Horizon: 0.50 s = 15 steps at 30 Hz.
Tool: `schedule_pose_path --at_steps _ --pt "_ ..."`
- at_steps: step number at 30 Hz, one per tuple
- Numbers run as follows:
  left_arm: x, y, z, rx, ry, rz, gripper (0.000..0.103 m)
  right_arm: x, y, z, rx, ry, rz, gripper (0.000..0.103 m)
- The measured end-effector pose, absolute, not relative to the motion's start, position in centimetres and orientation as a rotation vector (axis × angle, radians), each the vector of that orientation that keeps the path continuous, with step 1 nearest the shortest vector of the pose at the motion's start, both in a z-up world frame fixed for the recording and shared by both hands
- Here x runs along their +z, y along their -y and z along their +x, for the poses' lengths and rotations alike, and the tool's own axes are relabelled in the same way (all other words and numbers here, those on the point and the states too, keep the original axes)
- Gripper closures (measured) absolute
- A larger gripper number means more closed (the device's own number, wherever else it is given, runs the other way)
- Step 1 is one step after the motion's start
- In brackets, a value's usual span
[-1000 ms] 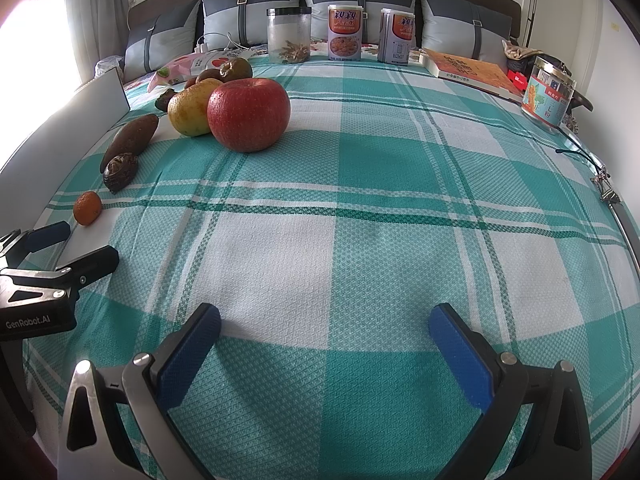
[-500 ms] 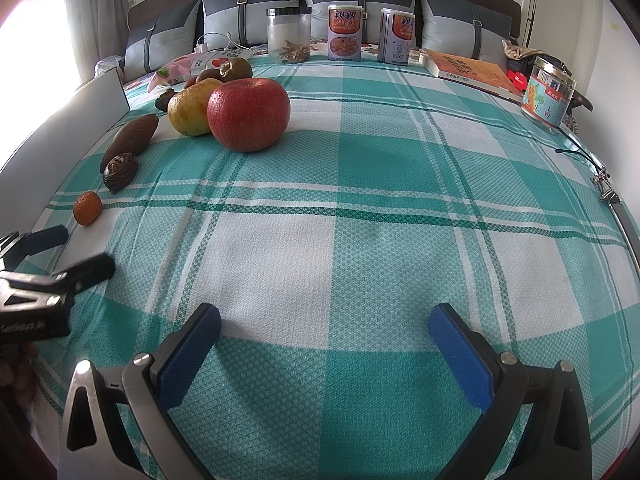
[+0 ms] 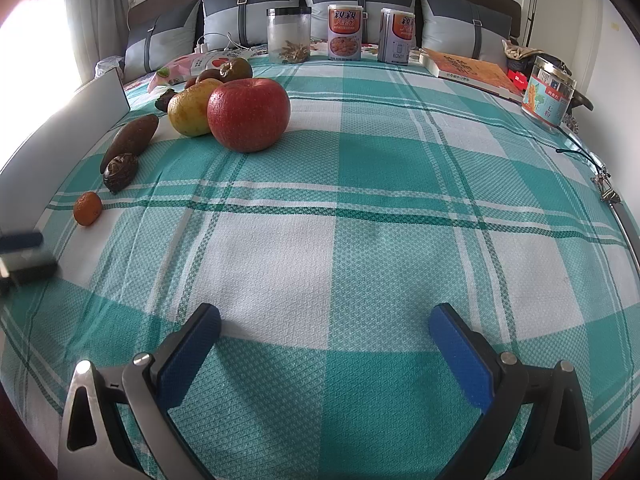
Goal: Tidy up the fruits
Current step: 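Close the left tool on the sweet potato and lift it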
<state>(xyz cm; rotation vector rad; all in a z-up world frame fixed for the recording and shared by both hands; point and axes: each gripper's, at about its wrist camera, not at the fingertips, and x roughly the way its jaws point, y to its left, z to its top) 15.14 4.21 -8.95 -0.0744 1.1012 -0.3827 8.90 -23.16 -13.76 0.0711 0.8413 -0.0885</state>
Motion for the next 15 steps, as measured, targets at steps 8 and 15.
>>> schedule_pose_path --at_steps 8,15 --pt "-6.1 -3.3 21.1 -0.442 -1.09 -0.001 0.001 -13.8 23.2 8.9 -0.089 -0.841 0.071 0.0" --pt "-8.8 -0.9 28.6 -0.373 -1.179 0.023 0.003 -13.7 23.2 8.9 -0.089 -0.84 0.072 0.0"
